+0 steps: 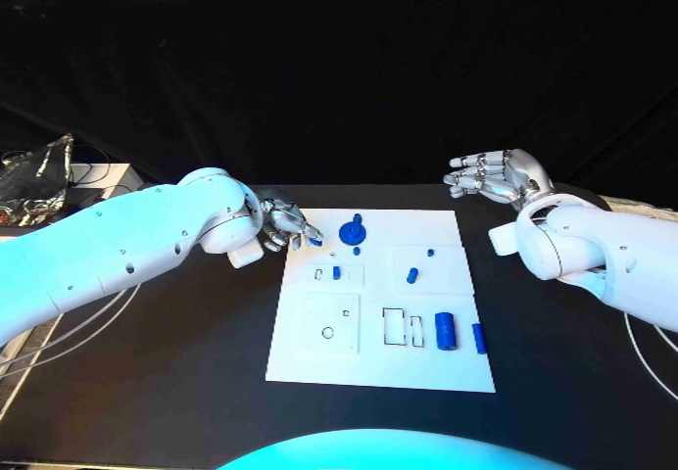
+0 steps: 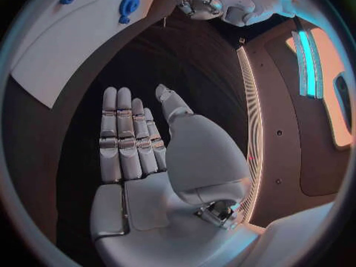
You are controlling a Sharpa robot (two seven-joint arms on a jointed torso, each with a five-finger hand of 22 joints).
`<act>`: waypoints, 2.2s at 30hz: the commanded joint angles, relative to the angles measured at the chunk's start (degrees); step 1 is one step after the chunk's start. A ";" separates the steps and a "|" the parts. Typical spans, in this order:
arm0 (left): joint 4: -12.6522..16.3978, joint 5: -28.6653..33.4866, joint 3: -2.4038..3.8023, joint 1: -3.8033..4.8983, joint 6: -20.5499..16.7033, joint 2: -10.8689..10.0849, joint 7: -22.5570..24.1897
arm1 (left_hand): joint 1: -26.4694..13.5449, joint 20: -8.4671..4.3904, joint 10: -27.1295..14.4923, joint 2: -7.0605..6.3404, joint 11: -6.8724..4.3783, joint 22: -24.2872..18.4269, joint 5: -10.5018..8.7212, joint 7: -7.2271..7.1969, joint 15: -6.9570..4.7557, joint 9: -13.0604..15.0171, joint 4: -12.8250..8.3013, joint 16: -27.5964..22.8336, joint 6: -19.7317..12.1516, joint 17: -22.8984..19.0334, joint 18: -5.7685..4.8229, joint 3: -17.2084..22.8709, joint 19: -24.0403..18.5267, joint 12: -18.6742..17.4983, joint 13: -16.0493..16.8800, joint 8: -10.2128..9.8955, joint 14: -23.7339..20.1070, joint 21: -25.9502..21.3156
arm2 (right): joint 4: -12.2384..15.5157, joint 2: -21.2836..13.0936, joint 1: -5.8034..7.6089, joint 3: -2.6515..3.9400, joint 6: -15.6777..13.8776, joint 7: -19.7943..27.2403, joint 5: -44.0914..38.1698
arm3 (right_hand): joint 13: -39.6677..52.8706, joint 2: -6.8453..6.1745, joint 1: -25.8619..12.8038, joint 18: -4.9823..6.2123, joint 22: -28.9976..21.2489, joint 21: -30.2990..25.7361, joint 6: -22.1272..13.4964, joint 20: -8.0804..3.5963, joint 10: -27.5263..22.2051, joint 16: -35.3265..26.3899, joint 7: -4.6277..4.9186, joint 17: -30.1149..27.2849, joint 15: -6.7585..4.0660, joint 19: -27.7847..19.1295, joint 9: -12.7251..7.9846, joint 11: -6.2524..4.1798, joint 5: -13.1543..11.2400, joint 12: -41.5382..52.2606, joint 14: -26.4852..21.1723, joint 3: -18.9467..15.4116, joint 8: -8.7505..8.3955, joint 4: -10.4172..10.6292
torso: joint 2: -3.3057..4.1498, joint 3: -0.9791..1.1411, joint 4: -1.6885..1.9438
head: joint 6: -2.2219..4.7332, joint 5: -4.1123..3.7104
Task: Assemble the parts on the task board
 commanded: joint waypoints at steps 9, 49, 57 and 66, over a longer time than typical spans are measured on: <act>5.43 -4.31 -0.36 -2.79 -6.05 -1.98 -3.78 | -1.22 -0.02 0.78 0.41 -0.37 7.01 0.45 -0.16 -0.14 0.58 -9.39 -0.12 -0.06 -0.10 -0.66 9.84 0.50 0.05 0.24 1.07 0.30 0.45 | -1.88 0.57 0.01 -0.03 3.77 4.62 9.35 | -0.63 -0.74 0.30 -3.08 -24.72 0.08 -9.70 4.08 -6.31 -0.69 0.62 -7.06 3.21 -10.68 -1.32 2.44 0.76 -1.28 -8.05 -1.75 -0.75 0.54 | -0.08 0.10 -0.01 | -0.55 0.28; 7.50 -18.42 -3.54 -5.53 -10.20 -0.22 -4.84 | -1.11 0.01 0.96 0.36 -0.37 6.97 0.02 -0.15 -0.13 0.18 -9.30 -0.20 -0.17 -0.65 -0.63 10.09 0.53 -0.28 0.23 1.46 0.26 0.53 | -4.22 1.42 0.05 -0.03 2.59 3.85 9.21 | -0.92 -1.53 0.40 -2.51 -26.08 -0.28 -14.01 4.81 -13.19 -0.86 2.48 -7.19 3.82 -15.86 -1.54 3.47 1.32 -1.67 -11.24 -1.49 -0.96 2.28 | -0.03 0.06 0.00 | -2.20 0.30; 7.24 -18.80 -3.60 -5.54 -8.34 -0.14 -5.10 | -0.34 0.05 0.92 0.04 -0.31 6.95 0.02 -0.06 -0.06 -0.17 -8.84 -0.16 -0.20 -0.74 -0.65 9.83 0.46 -0.36 0.25 1.46 0.23 0.46 | -4.38 1.50 0.05 -0.03 2.71 3.81 9.19 | -0.92 -1.51 0.34 -2.55 -26.09 -0.32 -13.97 4.81 -13.10 -0.84 2.54 -7.19 3.84 -15.94 -1.54 3.49 1.31 -1.67 -11.11 -1.54 -0.96 2.32 | -0.11 0.08 -0.02 | -2.37 0.33; 7.48 -19.54 -3.61 -5.54 -7.09 -0.26 -4.94 | 0.36 0.07 0.95 -0.40 -0.30 6.95 0.08 -0.01 -0.04 -0.46 -8.39 -0.03 -0.12 -0.66 -0.66 9.81 0.41 -0.43 0.25 1.44 0.21 0.47 | -4.57 1.51 0.05 -0.03 2.77 3.76 9.10 | -0.92 -1.50 0.28 -2.56 -26.08 -0.31 -14.03 4.80 -13.11 -0.85 2.58 -7.19 3.84 -15.90 -1.55 3.51 1.32 -1.66 -11.09 -1.61 -0.97 2.37 | -0.08 0.03 0.02 | -2.58 0.29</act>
